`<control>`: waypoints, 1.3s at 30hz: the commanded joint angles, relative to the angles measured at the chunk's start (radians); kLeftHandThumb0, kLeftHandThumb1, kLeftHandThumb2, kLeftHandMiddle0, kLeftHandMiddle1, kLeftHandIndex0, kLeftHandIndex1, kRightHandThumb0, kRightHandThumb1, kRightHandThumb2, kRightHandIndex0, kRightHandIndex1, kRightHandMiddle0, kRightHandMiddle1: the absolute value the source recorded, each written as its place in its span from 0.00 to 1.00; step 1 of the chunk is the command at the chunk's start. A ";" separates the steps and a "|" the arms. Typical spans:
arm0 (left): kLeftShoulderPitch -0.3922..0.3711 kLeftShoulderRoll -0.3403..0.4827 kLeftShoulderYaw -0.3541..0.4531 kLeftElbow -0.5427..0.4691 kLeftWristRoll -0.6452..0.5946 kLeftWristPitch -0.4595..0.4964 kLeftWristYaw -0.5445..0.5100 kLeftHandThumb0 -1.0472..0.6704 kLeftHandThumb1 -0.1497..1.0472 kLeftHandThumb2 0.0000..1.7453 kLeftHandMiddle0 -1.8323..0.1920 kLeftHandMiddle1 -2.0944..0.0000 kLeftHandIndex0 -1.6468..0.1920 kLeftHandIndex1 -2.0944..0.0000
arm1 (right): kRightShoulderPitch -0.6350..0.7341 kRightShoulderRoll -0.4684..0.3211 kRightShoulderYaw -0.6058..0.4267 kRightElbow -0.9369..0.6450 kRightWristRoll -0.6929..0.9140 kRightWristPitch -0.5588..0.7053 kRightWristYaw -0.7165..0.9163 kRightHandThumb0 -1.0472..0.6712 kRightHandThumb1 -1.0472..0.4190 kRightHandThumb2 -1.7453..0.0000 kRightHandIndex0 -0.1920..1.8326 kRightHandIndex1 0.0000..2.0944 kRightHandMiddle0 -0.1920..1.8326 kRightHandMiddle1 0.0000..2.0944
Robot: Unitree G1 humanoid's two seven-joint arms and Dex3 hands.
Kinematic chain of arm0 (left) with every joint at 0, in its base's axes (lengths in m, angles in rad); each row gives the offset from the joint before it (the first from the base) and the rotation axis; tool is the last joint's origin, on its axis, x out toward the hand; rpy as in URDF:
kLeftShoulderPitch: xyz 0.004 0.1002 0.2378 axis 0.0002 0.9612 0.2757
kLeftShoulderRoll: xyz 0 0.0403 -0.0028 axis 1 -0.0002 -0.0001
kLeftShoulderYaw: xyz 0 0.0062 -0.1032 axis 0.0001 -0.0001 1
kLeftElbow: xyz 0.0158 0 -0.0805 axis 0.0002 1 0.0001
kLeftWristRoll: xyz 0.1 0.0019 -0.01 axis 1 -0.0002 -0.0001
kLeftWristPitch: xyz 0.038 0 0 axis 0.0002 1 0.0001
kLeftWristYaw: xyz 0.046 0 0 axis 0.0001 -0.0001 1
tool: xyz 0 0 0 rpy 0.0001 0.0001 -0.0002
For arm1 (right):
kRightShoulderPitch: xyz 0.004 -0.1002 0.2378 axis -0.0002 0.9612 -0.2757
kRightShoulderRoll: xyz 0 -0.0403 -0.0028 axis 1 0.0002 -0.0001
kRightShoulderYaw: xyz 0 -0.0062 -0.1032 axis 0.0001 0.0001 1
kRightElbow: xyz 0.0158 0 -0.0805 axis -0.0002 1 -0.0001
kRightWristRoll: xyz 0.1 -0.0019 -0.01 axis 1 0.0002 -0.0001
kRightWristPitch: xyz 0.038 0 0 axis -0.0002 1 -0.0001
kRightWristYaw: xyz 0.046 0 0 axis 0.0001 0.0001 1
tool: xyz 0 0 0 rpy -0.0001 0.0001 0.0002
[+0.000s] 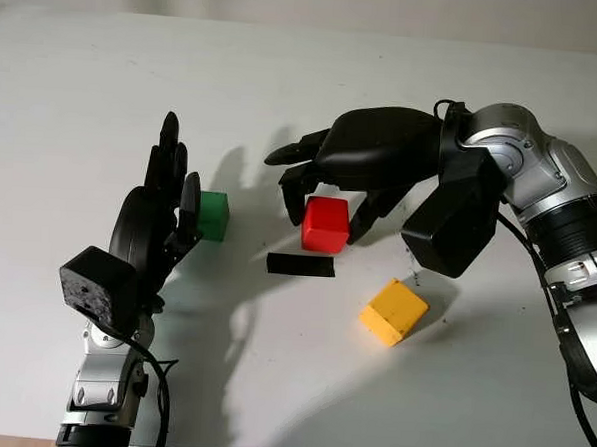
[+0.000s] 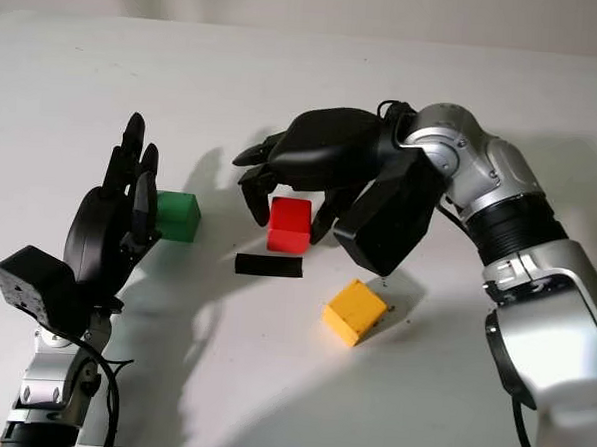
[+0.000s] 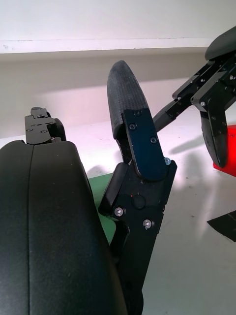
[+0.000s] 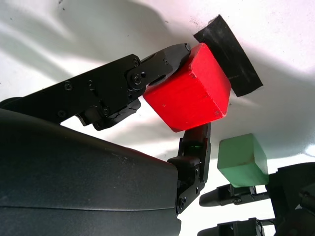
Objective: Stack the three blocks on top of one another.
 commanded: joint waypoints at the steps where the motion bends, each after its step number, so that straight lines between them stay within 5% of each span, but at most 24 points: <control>1: 0.011 -0.001 0.000 -0.003 -0.006 -0.009 -0.005 0.17 1.00 0.38 0.97 0.97 0.97 0.97 | 0.008 0.007 -0.009 -0.010 -0.012 0.003 -0.020 0.40 0.04 0.97 0.18 0.02 0.29 0.66; 21: 0.024 -0.002 -0.002 -0.018 -0.003 -0.002 -0.003 0.18 1.00 0.38 0.97 0.98 0.97 0.98 | -0.010 0.068 0.008 0.099 -0.074 -0.091 -0.133 0.44 0.02 0.96 0.20 0.03 0.29 0.68; 39: 0.034 -0.006 -0.003 -0.039 -0.008 0.017 0.002 0.16 1.00 0.37 0.97 0.97 0.97 0.97 | 0.003 0.082 0.008 0.082 -0.040 -0.075 -0.050 0.42 0.03 0.97 0.19 0.02 0.28 0.69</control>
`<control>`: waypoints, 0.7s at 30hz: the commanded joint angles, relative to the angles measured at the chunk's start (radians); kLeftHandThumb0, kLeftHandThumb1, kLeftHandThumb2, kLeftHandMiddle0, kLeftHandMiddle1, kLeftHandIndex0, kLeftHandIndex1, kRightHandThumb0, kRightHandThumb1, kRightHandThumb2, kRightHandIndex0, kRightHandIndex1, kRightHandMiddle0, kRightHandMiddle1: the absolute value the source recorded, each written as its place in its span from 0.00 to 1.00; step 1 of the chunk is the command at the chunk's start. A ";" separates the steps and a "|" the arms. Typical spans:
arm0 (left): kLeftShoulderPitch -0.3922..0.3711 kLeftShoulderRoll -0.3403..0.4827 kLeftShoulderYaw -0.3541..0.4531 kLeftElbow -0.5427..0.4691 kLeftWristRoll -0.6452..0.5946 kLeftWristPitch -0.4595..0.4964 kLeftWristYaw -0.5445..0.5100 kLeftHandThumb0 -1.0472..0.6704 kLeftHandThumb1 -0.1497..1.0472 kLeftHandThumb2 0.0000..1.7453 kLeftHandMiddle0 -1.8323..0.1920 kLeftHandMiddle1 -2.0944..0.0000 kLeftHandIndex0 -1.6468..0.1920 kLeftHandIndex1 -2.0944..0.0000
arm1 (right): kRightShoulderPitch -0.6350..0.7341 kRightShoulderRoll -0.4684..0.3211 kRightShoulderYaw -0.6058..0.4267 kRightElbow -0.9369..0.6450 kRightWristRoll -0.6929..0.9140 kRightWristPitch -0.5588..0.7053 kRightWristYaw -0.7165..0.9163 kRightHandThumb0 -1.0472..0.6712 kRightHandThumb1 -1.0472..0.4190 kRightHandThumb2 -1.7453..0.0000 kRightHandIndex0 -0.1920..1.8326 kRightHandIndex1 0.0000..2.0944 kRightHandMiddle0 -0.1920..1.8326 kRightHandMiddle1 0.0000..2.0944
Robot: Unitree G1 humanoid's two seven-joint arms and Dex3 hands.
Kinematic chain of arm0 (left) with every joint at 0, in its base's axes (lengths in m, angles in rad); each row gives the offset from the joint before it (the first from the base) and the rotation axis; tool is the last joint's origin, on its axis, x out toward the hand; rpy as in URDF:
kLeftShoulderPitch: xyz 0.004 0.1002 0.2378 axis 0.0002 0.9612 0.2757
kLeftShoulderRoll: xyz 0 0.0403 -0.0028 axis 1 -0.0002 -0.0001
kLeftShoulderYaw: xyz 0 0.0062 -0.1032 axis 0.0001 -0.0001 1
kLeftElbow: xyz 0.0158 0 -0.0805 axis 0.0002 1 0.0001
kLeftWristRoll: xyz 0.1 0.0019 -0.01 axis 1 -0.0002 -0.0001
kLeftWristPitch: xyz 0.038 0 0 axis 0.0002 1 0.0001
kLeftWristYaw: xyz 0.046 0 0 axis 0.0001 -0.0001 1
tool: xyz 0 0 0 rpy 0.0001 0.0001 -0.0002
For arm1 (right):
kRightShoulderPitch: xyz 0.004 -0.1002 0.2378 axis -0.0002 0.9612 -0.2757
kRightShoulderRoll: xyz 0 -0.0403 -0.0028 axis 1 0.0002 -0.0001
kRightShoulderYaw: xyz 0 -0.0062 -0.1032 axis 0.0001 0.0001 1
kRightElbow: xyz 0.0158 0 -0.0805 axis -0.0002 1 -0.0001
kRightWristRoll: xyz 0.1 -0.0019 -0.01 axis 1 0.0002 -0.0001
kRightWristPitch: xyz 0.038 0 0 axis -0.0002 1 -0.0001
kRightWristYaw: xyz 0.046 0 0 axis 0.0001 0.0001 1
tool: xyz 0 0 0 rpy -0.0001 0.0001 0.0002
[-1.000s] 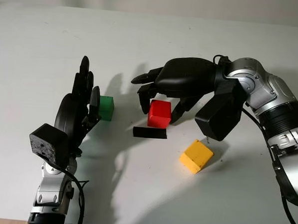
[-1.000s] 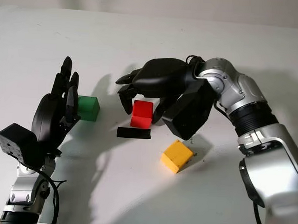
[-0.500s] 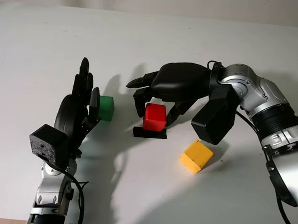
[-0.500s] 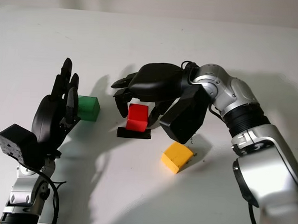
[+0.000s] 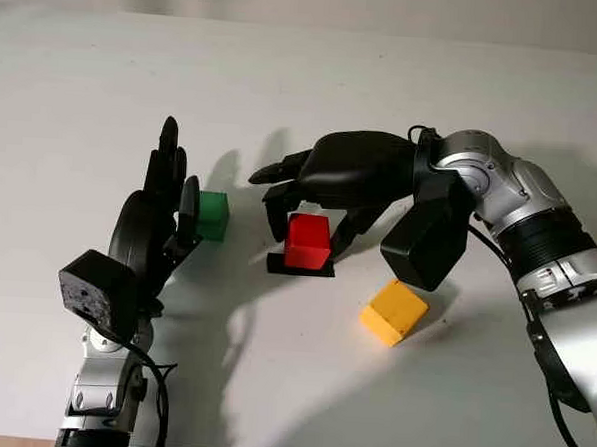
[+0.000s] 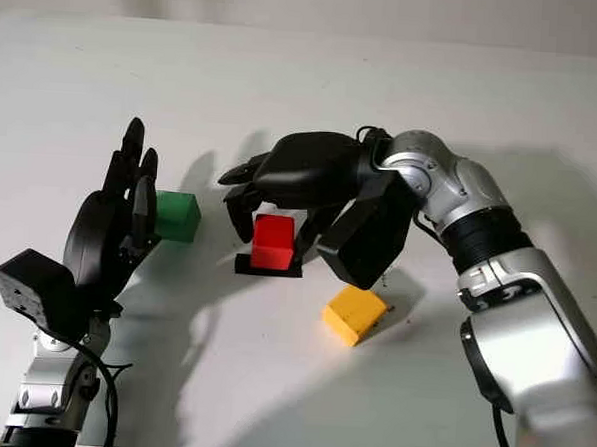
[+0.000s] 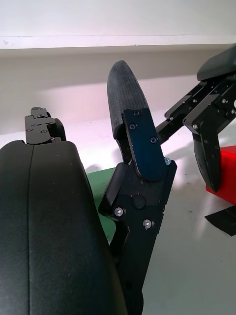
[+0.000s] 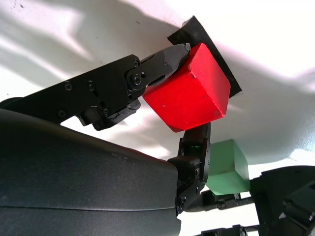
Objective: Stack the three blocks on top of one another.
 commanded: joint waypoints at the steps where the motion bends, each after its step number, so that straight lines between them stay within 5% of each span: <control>1: 0.016 -0.006 -0.001 -0.018 -0.008 0.002 -0.002 0.16 1.00 0.37 0.97 0.97 0.97 0.98 | 0.000 0.004 0.000 -0.027 0.013 0.006 0.005 0.43 0.03 0.97 0.19 0.03 0.28 0.68; 21: 0.017 -0.008 -0.004 -0.024 0.000 0.001 0.005 0.17 1.00 0.37 0.96 0.97 0.96 0.97 | 0.020 0.003 0.011 -0.032 -0.011 -0.003 -0.002 0.35 0.06 0.97 0.19 0.02 0.29 0.68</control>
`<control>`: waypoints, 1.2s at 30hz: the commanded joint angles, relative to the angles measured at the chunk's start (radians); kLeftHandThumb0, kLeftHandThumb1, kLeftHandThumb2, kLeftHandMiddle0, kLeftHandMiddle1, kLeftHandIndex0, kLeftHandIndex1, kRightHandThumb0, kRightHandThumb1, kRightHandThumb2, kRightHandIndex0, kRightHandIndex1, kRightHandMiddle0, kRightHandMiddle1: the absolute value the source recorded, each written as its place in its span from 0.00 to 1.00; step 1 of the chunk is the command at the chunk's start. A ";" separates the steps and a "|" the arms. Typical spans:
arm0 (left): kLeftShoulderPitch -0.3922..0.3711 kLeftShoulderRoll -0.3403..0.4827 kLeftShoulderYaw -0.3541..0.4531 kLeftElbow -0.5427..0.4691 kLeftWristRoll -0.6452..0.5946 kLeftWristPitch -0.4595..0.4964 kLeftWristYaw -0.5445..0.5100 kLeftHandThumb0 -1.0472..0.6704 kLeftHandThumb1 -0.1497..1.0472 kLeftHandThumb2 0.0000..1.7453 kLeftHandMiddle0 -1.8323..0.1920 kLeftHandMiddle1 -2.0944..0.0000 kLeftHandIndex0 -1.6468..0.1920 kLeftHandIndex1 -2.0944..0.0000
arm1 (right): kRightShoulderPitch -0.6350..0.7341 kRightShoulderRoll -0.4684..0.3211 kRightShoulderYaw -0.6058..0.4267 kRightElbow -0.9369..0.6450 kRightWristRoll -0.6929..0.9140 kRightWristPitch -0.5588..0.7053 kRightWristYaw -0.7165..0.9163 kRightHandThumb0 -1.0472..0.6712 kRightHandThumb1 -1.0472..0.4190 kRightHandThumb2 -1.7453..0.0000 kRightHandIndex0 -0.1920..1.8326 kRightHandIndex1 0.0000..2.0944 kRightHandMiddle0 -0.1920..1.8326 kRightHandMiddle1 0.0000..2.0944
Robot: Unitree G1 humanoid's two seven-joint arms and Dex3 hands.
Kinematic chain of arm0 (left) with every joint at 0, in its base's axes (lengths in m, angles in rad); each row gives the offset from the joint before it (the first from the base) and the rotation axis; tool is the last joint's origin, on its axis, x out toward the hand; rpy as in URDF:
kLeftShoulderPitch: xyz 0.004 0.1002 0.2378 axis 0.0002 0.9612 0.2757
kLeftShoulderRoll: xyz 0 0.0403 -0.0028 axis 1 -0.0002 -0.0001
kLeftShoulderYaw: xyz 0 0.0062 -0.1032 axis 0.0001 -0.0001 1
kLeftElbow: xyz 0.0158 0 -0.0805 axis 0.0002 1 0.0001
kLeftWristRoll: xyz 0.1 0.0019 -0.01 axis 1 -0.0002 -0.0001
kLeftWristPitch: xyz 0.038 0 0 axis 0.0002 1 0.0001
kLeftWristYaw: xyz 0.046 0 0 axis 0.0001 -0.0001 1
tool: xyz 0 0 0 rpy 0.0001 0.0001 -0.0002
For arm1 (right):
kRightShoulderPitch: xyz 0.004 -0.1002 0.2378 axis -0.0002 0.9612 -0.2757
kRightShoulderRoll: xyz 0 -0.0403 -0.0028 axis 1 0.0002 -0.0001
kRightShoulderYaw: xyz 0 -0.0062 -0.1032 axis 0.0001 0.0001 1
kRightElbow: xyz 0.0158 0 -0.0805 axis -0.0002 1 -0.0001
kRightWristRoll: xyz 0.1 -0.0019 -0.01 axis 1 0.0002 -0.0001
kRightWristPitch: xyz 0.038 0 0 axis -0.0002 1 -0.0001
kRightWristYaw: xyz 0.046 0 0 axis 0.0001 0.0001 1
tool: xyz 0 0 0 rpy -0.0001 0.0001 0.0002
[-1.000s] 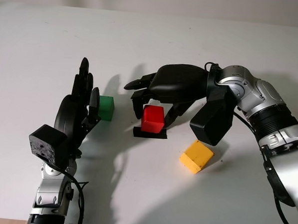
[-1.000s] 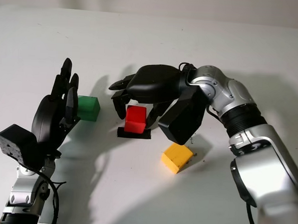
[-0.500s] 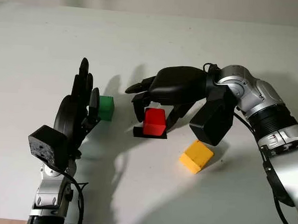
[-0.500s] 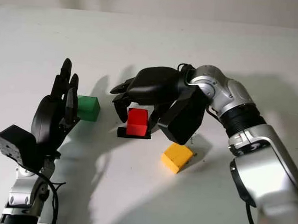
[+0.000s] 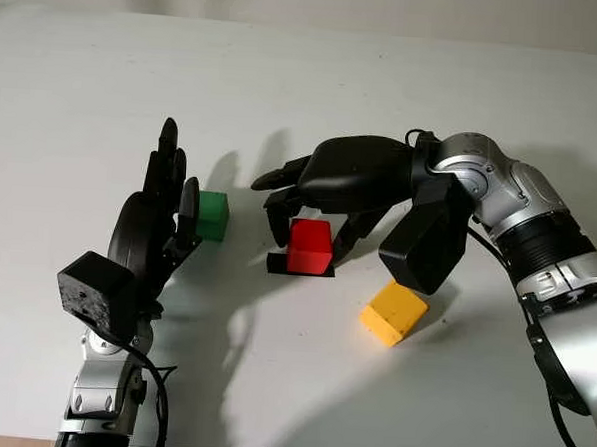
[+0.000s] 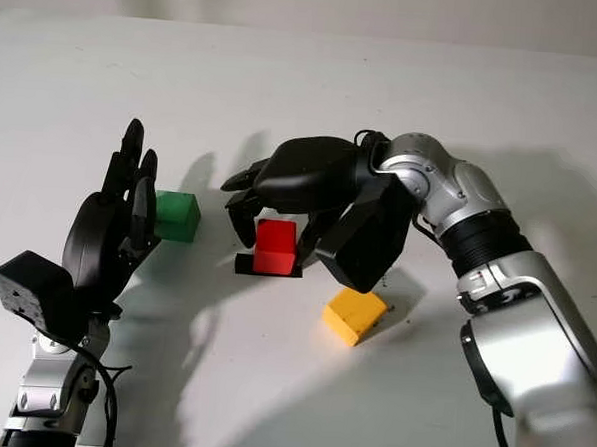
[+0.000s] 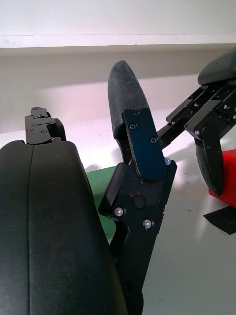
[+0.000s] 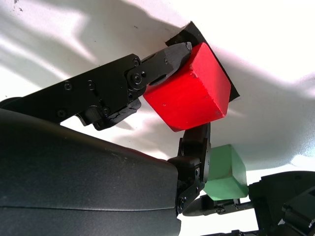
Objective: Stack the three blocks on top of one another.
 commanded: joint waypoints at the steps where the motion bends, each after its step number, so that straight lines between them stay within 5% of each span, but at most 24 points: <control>1: 0.008 -0.005 -0.004 -0.018 -0.002 -0.002 0.000 0.17 1.00 0.37 0.96 0.97 0.96 0.97 | 0.006 0.003 0.007 -0.009 -0.006 -0.009 -0.011 0.35 0.06 0.97 0.19 0.02 0.29 0.69; 21: 0.009 -0.011 -0.005 -0.027 0.007 0.018 0.019 0.16 1.00 0.36 0.95 0.97 0.95 0.97 | -0.004 -0.015 0.039 -0.003 -0.044 -0.052 -0.001 0.38 0.03 0.97 0.07 0.00 0.07 0.76; 27: 0.009 -0.006 -0.005 -0.024 0.005 0.011 0.008 0.17 1.00 0.37 0.96 0.97 0.96 0.98 | -0.021 -0.026 0.051 -0.017 -0.090 -0.063 -0.003 0.32 0.05 0.97 0.00 0.01 0.09 0.23; 36: 0.012 -0.006 0.000 -0.024 -0.003 0.006 0.002 0.17 1.00 0.36 0.96 0.97 0.96 0.97 | -0.068 -0.084 0.045 -0.034 -0.142 -0.089 -0.012 0.22 0.11 0.98 0.00 0.00 0.00 0.03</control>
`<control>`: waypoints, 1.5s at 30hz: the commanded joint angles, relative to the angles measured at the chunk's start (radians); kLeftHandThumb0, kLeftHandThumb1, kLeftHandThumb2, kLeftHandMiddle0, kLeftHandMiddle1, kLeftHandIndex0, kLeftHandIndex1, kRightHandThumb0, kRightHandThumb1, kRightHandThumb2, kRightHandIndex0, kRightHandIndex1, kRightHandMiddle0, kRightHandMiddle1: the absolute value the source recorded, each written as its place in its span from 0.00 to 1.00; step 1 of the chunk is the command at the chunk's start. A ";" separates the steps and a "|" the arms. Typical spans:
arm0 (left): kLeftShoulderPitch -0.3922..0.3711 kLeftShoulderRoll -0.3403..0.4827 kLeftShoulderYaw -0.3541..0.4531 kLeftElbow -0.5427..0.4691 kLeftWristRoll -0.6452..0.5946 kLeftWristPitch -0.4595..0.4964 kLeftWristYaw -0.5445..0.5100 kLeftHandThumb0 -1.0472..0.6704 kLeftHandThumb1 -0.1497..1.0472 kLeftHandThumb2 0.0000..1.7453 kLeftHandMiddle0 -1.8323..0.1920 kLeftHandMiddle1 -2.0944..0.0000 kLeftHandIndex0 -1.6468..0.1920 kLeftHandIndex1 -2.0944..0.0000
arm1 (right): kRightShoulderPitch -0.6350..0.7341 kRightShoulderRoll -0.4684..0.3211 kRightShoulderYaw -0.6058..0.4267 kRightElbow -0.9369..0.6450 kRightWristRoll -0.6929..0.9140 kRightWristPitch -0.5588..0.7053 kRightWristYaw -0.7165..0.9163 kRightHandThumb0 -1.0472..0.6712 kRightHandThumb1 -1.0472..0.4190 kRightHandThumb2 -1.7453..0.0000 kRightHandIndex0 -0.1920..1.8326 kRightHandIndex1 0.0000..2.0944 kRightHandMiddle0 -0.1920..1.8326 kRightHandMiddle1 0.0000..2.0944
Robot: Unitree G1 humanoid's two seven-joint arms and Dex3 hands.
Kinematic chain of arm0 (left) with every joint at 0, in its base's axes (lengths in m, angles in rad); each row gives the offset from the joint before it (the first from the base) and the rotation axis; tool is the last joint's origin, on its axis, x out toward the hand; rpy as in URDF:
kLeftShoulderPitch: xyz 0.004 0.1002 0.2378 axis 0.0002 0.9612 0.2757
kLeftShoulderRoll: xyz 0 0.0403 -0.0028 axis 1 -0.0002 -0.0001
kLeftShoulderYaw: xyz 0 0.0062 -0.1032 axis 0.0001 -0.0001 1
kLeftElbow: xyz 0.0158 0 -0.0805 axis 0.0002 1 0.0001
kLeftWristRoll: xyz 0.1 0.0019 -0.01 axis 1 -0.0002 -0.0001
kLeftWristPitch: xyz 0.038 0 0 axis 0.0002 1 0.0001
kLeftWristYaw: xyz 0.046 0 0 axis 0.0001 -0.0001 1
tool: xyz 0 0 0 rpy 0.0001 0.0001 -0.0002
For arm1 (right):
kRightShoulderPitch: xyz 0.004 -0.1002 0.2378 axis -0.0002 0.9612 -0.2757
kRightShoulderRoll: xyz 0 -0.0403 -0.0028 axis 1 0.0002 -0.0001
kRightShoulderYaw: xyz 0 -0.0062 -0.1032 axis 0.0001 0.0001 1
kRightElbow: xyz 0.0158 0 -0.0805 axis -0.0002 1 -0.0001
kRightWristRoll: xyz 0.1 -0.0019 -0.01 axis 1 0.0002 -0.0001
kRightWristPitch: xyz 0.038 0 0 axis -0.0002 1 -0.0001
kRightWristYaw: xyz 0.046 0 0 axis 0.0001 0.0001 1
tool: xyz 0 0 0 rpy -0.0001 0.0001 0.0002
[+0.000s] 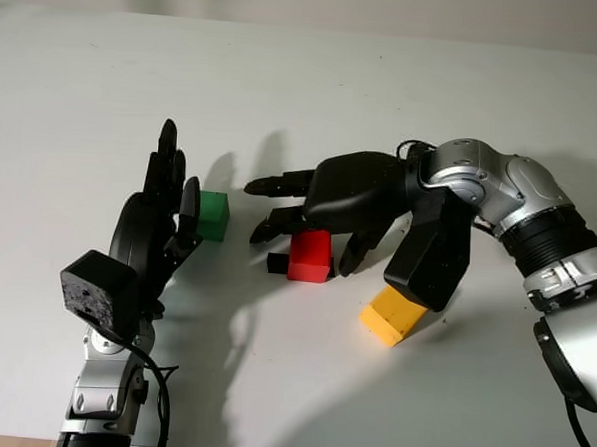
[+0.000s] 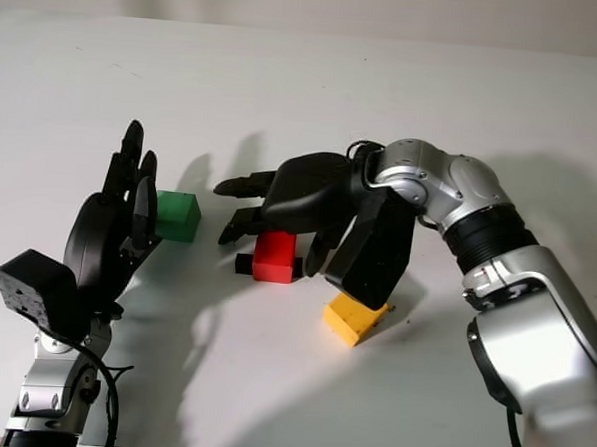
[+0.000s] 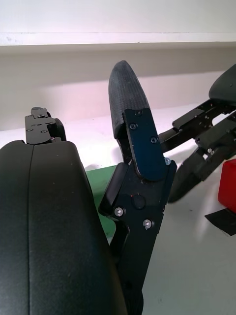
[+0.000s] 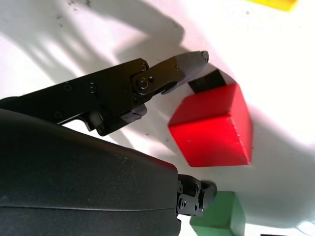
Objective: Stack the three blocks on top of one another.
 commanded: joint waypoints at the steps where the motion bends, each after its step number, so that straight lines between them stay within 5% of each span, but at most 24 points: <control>1: 0.013 0.001 0.002 -0.019 -0.004 -0.006 -0.004 0.17 1.00 0.36 0.96 0.97 0.96 0.97 | -0.034 -0.038 -0.016 -0.031 0.014 -0.005 0.008 0.21 0.12 0.98 0.00 0.00 0.00 0.01; 9: 0.005 0.004 0.007 -0.003 -0.008 -0.013 -0.009 0.17 1.00 0.37 0.96 0.97 0.96 0.97 | -0.021 -0.165 -0.102 -0.157 0.093 0.084 0.070 0.16 0.15 0.98 0.00 0.00 0.00 0.00; 14: 0.000 0.015 0.008 -0.001 -0.001 -0.008 -0.011 0.17 1.00 0.37 0.96 0.97 0.96 0.97 | 0.054 -0.196 -0.214 -0.256 0.289 0.302 0.162 0.14 0.12 0.96 0.00 0.00 0.00 0.00; 20: 0.004 0.018 0.015 -0.006 -0.016 -0.012 -0.022 0.17 1.00 0.37 0.95 0.97 0.95 0.97 | 0.209 -0.153 -0.371 -0.258 0.509 0.483 0.096 0.09 0.01 0.91 0.00 0.00 0.00 0.00; 26: 0.014 0.023 0.021 -0.020 -0.021 0.002 -0.027 0.17 1.00 0.36 0.95 0.97 0.95 0.97 | 0.421 -0.058 -0.497 -0.294 0.590 0.591 -0.122 0.12 0.00 0.72 0.00 0.00 0.00 0.01; 35: 0.012 0.034 0.026 -0.018 -0.024 0.006 -0.040 0.16 1.00 0.36 0.94 0.97 0.95 0.97 | 0.656 0.078 -0.544 -0.440 0.628 0.725 -0.288 0.18 0.00 0.58 0.00 0.00 0.01 0.01; 41: 0.006 0.036 0.033 -0.003 -0.030 -0.016 -0.052 0.17 1.00 0.36 0.95 0.97 0.95 0.97 | 0.751 0.075 -0.585 -0.598 0.715 0.839 -0.243 0.18 0.00 0.60 0.00 0.01 0.01 0.02; 45: 0.004 0.035 0.035 0.002 -0.030 -0.017 -0.051 0.17 1.00 0.36 0.94 0.97 0.95 0.97 | 0.783 0.018 -0.630 -0.720 0.795 0.937 -0.144 0.16 0.00 0.80 0.00 0.00 0.02 0.01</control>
